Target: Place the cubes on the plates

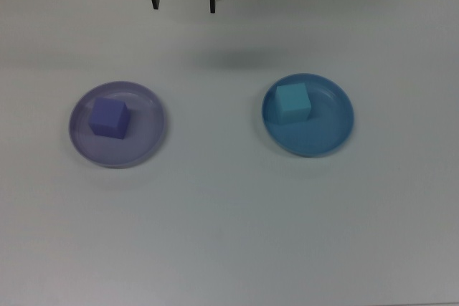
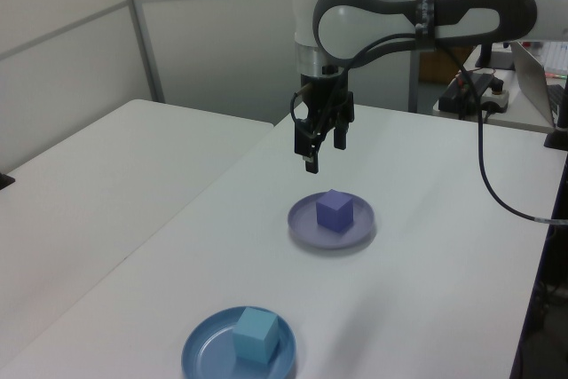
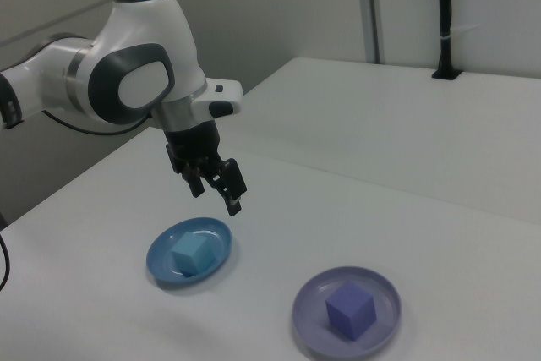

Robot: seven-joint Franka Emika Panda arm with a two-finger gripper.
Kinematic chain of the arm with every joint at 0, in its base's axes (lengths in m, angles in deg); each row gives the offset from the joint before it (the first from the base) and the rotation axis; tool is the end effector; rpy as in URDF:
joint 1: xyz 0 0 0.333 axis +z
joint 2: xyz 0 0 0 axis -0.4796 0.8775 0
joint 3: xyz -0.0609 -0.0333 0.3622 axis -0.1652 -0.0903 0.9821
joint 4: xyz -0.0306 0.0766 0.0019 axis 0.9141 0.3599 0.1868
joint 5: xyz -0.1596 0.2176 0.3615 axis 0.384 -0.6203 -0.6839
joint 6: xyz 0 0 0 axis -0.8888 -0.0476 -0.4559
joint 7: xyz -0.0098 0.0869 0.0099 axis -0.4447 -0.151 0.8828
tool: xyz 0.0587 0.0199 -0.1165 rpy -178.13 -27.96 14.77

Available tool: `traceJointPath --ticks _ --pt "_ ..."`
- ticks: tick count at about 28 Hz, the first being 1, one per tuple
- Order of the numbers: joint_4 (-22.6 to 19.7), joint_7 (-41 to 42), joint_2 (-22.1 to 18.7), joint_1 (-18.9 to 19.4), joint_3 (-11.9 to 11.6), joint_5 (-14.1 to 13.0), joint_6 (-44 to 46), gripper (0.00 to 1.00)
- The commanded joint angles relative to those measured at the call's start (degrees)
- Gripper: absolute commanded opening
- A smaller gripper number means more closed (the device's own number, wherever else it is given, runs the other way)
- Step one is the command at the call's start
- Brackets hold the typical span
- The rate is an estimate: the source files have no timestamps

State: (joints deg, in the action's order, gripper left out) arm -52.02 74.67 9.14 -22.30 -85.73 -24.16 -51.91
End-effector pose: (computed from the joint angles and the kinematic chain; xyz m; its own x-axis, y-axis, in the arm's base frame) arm 0.6121 0.0388 0.5980 0.9994 -0.0242 0.0249 -0.0240 -0.9997 -0.0093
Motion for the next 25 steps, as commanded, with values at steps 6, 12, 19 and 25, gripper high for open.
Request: traceJointPath --ticks 6,12,19,25 --pt "-0.3 1.1 0.1 0.0 -0.2 -0.8 -0.3 1.00" --pt "0.3 1.0 0.1 0.0 -0.3 -1.0 -0.1 1.00" --pt "0.7 1.0 0.1 -0.3 -0.6 -1.1 0.0 1.00" --pt "1.0 1.6 0.1 -0.6 -0.5 -1.2 0.1 1.00"
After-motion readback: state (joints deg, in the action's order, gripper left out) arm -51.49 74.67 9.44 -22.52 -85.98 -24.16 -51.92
